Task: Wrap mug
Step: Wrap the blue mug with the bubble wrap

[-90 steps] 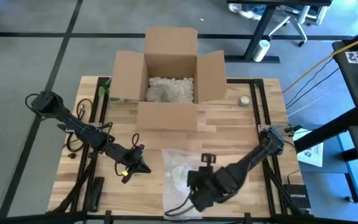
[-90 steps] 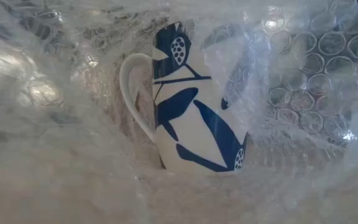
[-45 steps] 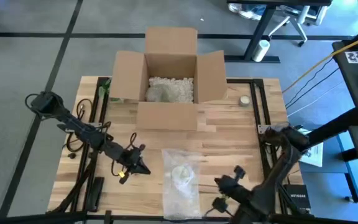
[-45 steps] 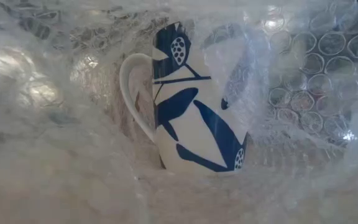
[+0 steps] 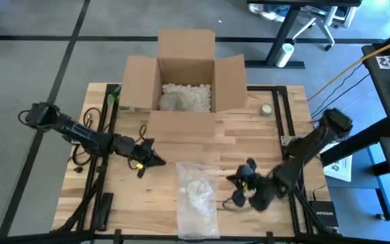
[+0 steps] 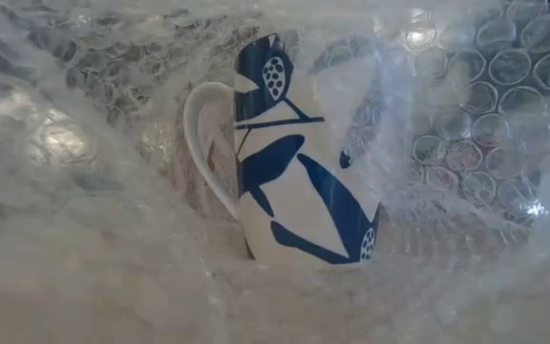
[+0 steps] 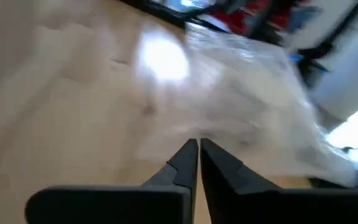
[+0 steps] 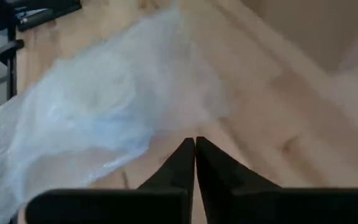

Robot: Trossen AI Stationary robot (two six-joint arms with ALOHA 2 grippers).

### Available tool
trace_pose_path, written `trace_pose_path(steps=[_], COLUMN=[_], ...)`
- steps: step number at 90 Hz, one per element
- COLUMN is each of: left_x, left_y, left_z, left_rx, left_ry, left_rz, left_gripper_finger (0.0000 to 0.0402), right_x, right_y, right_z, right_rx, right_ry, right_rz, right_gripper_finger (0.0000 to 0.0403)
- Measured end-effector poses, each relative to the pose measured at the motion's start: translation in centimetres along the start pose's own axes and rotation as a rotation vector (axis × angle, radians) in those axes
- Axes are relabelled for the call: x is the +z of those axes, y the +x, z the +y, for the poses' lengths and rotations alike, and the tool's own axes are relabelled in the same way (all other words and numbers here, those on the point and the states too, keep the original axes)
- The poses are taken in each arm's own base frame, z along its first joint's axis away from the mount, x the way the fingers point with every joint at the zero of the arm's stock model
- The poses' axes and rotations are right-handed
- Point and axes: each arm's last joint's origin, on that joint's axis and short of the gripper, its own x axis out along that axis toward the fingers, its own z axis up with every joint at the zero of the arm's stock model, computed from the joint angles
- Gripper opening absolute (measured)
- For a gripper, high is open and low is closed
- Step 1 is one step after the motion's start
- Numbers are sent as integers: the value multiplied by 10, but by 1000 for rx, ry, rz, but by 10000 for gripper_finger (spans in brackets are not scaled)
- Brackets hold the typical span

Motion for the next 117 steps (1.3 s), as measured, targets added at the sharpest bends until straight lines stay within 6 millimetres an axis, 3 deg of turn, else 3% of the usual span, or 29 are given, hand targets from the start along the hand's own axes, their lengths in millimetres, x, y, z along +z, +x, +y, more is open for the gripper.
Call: trace_pose_path(steps=[12, 29, 47, 58, 78, 99, 117], left_x=[-7, -2, 7, 15, 14, 5, -2], left_y=[-5, -6, -8, -9, 2, 14, 21], left_z=[8, -4, -26, -43, -71, -102, -128], left_rx=[202, 354, 496, 542, 560, 556, 557], left_ry=[18, 33, 26, 34, 8, -6, 19], left_rz=[44, 11, -34, -41, -17, -4, 54], left_gripper_finger=[0, 0, 0, 0, 0, 0, 0], right_x=[23, 46, 72, 92, 116, 127, 123], right_y=[0, 17, 38, 44, 69, 89, 98], right_z=[-35, -85, -105, -94, -50, -2, 26], right_rx=[157, 272, 444, 462, 484, 484, 407], right_ry=[-18, -28, -73, -141, -250, -317, -295], right_rz=[-54, -21, 41, 51, 208, 377, 448], right_gripper_finger=[0, 0, 0, 0, 0, 0, 0])
